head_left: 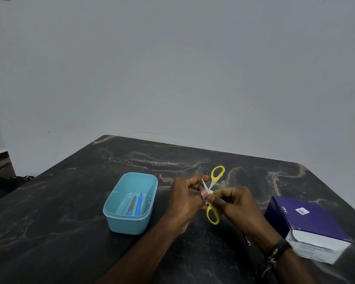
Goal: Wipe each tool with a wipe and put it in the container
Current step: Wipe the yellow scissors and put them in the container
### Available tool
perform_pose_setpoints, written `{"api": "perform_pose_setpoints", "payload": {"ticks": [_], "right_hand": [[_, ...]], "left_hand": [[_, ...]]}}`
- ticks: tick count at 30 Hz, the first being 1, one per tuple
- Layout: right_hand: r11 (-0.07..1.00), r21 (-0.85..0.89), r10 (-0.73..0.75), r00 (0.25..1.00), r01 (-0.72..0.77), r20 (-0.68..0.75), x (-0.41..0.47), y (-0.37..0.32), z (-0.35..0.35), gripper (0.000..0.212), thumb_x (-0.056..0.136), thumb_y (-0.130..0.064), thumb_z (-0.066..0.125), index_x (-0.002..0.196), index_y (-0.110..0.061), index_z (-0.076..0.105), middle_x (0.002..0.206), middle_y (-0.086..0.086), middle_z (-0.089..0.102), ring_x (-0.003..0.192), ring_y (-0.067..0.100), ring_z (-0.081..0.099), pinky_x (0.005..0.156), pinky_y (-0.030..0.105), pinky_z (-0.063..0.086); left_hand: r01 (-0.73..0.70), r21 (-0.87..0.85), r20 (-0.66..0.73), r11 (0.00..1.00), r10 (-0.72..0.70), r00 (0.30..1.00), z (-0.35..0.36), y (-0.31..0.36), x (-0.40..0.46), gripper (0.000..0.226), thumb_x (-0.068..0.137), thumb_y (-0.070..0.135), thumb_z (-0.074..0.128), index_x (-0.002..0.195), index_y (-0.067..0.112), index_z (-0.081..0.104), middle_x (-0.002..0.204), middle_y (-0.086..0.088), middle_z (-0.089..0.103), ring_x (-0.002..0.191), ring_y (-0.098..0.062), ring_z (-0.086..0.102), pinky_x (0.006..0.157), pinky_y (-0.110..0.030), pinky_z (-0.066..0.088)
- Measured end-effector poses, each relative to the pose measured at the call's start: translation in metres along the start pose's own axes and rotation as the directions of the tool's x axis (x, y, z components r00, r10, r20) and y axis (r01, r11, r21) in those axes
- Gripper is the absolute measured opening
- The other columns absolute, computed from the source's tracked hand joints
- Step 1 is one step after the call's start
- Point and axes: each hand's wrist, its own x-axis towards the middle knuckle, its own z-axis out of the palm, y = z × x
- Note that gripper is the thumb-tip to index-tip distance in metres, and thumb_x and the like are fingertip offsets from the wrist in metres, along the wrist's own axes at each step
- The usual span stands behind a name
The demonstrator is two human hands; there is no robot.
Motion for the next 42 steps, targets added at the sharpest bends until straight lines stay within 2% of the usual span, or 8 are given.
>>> {"api": "perform_pose_setpoints", "payload": {"ticks": [8, 15, 20, 23, 28, 32, 36, 42], "right_hand": [[0.976, 0.213, 0.07, 0.995, -0.053, -0.072, -0.004, -0.01, 0.002, 0.018, 0.088, -0.007, 0.064, 0.074, -0.002, 0.073, 0.051, 0.001, 0.062, 0.044, 0.005, 0.05, 0.042, 0.013, 0.036], [0.937, 0.307, 0.21, 0.972, -0.169, -0.106, -0.005, -0.009, 0.006, 0.02, 0.09, -0.011, 0.063, 0.083, 0.005, 0.072, 0.057, 0.009, 0.061, 0.04, 0.005, 0.051, 0.038, 0.015, 0.037], [0.91, 0.386, 0.235, 0.955, -0.151, -0.179, -0.002, -0.009, 0.008, 0.015, 0.087, -0.012, 0.066, 0.081, 0.0, 0.073, 0.068, 0.014, 0.071, 0.052, 0.013, 0.06, 0.042, 0.019, 0.044], [0.894, 0.428, 0.237, 0.949, -0.131, -0.206, -0.003, -0.011, 0.006, 0.014, 0.087, -0.01, 0.066, 0.082, 0.002, 0.072, 0.062, 0.008, 0.07, 0.045, 0.007, 0.058, 0.039, 0.017, 0.042], [0.9, 0.394, 0.251, 0.961, -0.187, -0.119, -0.004, -0.008, 0.012, 0.018, 0.087, -0.012, 0.066, 0.082, 0.005, 0.071, 0.071, 0.021, 0.066, 0.059, 0.025, 0.058, 0.044, 0.024, 0.048], [0.884, 0.438, 0.263, 0.948, -0.162, -0.18, -0.004, -0.011, 0.01, 0.016, 0.086, -0.01, 0.067, 0.082, 0.004, 0.071, 0.067, 0.015, 0.07, 0.047, 0.013, 0.059, 0.04, 0.019, 0.043], [0.872, 0.476, 0.283, 0.911, -0.113, -0.301, -0.001, -0.009, 0.006, 0.016, 0.086, -0.014, 0.068, 0.088, 0.002, 0.072, 0.061, 0.005, 0.062, 0.039, 0.0, 0.047, 0.037, 0.016, 0.036], [0.847, 0.507, 0.3, 0.931, -0.159, -0.209, -0.004, -0.012, 0.008, 0.015, 0.089, -0.008, 0.063, 0.086, 0.006, 0.068, 0.046, -0.003, 0.06, 0.033, 0.001, 0.048, 0.034, 0.014, 0.037]], "left_hand": [[-0.036, -0.043, -0.036, 0.998, 0.035, 0.999, 0.0, 0.0, 0.001, 0.03, 0.084, -0.009, 0.064, 0.109, 0.007, 0.067, 0.069, -0.005, 0.059, 0.068, -0.021, 0.066, 0.06, -0.034, 0.061], [-0.05, -0.01, -0.013, 0.999, 0.049, 0.999, 0.004, -0.004, -0.002, 0.03, 0.087, -0.009, 0.059, 0.104, 0.015, 0.066, 0.07, -0.008, 0.057, 0.071, -0.022, 0.065, 0.064, -0.04, 0.062], [-0.073, 0.025, -0.007, 0.997, 0.073, 0.997, 0.005, -0.006, -0.002, 0.033, 0.086, -0.007, 0.062, 0.099, 0.023, 0.065, 0.066, -0.004, 0.056, 0.069, -0.02, 0.063, 0.067, -0.045, 0.062], [-0.088, 0.036, -0.015, 0.995, 0.088, 0.996, 0.006, -0.005, -0.002, 0.037, 0.085, -0.008, 0.063, 0.095, 0.028, 0.065, 0.062, -0.001, 0.056, 0.067, -0.019, 0.063, 0.066, -0.047, 0.061], [-0.092, 0.083, -0.053, 0.992, 0.097, 0.994, 0.005, -0.009, 0.0, 0.04, 0.086, -0.009, 0.059, 0.091, 0.03, 0.065, 0.066, -0.004, 0.06, 0.077, -0.035, 0.07, 0.066, -0.05, 0.061], [-0.108, 0.101, -0.036, 0.989, 0.112, 0.993, 0.006, -0.008, -0.001, 0.029, 0.085, -0.003, 0.065, 0.104, 0.019, 0.065, 0.069, -0.01, 0.059, 0.079, -0.041, 0.068, 0.066, -0.051, 0.06], [-0.081, 0.157, -0.023, 0.984, 0.086, 0.996, 0.007, -0.013, 0.0, 0.036, 0.083, -0.008, 0.061, 0.113, 0.01, 0.067, 0.059, 0.007, 0.057, 0.065, -0.02, 0.064, 0.067, -0.051, 0.06], [-0.084, 0.209, -0.035, 0.974, 0.093, 0.995, 0.006, -0.016, 0.002, 0.036, 0.08, 0.0, 0.061, 0.11, 0.017, 0.069, 0.063, 0.004, 0.061, 0.076, -0.027, 0.069, 0.072, -0.052, 0.059]]}}
